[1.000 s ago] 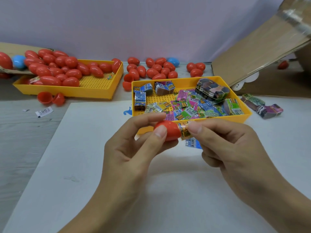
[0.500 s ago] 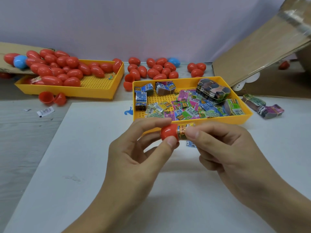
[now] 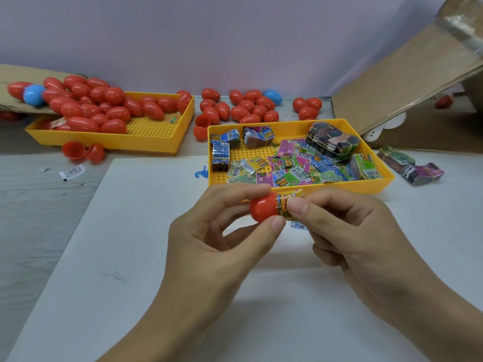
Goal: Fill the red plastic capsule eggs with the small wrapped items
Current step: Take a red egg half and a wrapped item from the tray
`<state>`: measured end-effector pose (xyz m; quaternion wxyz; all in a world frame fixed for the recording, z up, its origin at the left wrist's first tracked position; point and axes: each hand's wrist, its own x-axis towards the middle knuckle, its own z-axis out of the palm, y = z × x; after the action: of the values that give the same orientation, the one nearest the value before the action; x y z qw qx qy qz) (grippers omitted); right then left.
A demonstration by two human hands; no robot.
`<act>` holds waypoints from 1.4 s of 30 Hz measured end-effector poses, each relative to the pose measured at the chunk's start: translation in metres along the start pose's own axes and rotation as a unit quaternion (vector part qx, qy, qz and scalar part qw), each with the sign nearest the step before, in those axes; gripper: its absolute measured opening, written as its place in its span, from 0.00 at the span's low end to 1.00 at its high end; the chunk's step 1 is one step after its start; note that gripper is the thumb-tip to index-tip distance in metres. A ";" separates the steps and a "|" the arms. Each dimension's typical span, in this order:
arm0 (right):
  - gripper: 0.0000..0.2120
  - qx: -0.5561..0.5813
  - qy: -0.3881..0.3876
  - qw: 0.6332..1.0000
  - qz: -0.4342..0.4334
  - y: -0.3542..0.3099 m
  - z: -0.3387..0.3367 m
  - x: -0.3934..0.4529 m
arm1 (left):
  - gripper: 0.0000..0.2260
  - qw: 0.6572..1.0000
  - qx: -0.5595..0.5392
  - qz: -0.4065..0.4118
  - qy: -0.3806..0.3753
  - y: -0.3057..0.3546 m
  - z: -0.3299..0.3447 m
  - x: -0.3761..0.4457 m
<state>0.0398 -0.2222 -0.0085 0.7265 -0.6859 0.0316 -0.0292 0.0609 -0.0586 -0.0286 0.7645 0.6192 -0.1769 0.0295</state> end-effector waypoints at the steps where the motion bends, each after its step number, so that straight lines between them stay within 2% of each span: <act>1: 0.16 -0.002 -0.003 1.000 -0.003 0.000 0.000 0.000 | 0.12 1.000 0.007 0.005 0.005 0.000 0.000 0.000; 9: 0.10 -0.003 -0.017 0.999 -0.035 -0.002 0.005 -0.003 | 0.10 0.999 0.027 0.026 0.026 -0.003 0.000 -0.002; 14: 0.16 0.017 0.024 1.000 -0.011 -0.005 0.003 -0.004 | 0.12 0.998 0.013 0.038 0.054 -0.001 -0.001 -0.001; 19: 0.07 0.048 0.022 0.998 0.028 -0.008 0.001 -0.003 | 0.15 0.992 0.070 0.096 0.036 0.000 -0.002 0.000; 22: 0.11 0.068 0.031 0.995 0.063 -0.012 -0.001 -0.001 | 0.16 0.982 0.116 0.147 0.019 0.000 0.000 -0.001; 26: 0.15 0.051 -0.002 0.996 0.070 -0.012 -0.001 -0.002 | 0.17 0.975 0.135 0.177 0.007 -0.002 -0.001 -0.001; 31: 0.19 0.056 0.002 0.995 0.085 -0.013 -0.003 -0.002 | 0.17 0.965 0.166 0.201 0.001 -0.004 -0.003 -0.001; 35: 0.16 0.047 -0.022 0.995 0.083 -0.016 -0.004 -0.003 | 0.16 0.962 0.188 0.198 0.007 -0.004 -0.005 -0.001; 38: 0.15 0.049 -0.042 0.994 0.093 -0.017 -0.005 -0.003 | 0.11 0.962 0.201 0.187 0.002 -0.003 -0.003 -0.003; 42: 0.14 0.066 -0.041 0.991 0.110 -0.016 -0.006 -0.003 | 0.13 0.959 0.225 0.170 0.011 0.000 -0.001 -0.004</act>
<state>0.0366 -0.2293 0.0073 0.7698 -0.6292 0.0748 0.0769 0.0577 -0.0566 -0.0304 0.5914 0.7354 -0.2595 0.2049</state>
